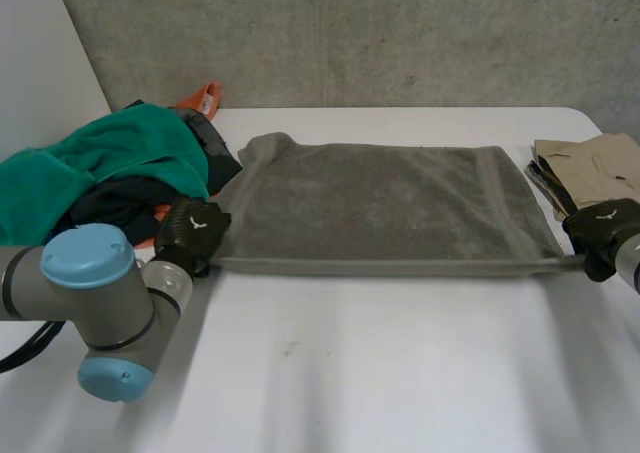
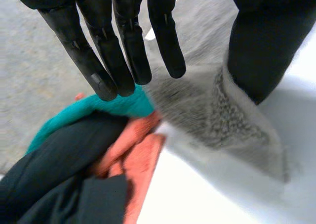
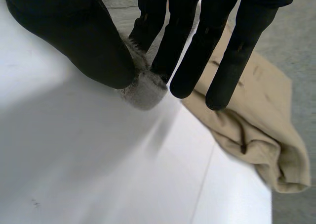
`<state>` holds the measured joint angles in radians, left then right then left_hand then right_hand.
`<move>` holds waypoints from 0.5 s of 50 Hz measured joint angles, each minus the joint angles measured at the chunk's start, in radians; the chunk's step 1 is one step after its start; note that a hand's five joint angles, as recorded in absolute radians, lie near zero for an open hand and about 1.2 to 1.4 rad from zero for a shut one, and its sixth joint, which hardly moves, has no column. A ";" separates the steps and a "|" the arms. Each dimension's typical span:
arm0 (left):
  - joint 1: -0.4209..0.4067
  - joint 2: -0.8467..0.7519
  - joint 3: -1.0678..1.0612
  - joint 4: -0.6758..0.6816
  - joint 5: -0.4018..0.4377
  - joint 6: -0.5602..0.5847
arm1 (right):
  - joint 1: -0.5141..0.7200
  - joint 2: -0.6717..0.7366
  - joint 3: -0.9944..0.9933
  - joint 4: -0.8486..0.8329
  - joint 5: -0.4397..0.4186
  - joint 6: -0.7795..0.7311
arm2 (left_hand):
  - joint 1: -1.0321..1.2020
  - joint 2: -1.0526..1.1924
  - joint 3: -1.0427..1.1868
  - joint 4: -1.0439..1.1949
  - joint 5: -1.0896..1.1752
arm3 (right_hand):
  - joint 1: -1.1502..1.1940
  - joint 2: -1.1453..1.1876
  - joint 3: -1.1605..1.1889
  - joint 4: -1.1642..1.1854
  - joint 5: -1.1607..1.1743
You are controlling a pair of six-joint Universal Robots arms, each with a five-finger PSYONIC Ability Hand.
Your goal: Fold the laundry.
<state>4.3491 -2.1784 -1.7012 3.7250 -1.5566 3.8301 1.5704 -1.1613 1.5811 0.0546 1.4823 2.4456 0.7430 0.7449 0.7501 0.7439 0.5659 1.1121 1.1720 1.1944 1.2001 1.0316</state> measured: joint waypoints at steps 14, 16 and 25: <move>0.045 0.066 -0.073 0.004 0.001 0.016 | -0.007 -0.008 -0.022 0.037 -0.004 0.012 | 0.434 0.450 0.436 0.447 0.416 | 0.009 0.000 0.000 0.000 0.000; 0.050 0.095 -0.101 -0.012 0.020 0.023 | -0.006 -0.006 -0.027 0.053 -0.008 0.005 | 0.434 0.453 0.439 0.449 0.416 | 0.009 0.000 0.000 0.000 0.000; 0.040 0.300 -0.241 -0.213 0.036 0.061 | -0.029 -0.025 -0.045 0.253 -0.012 -0.163 | 0.434 0.453 0.440 0.451 0.416 | 0.009 0.000 0.000 0.000 0.000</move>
<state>4.3895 -1.8780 -1.9427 3.5120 -1.5209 3.8915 1.5418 -1.1860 1.5359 0.3073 1.4698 2.2830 1.1774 1.1978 1.1896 1.1951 0.9817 1.1213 1.1720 1.1944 1.2001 1.0317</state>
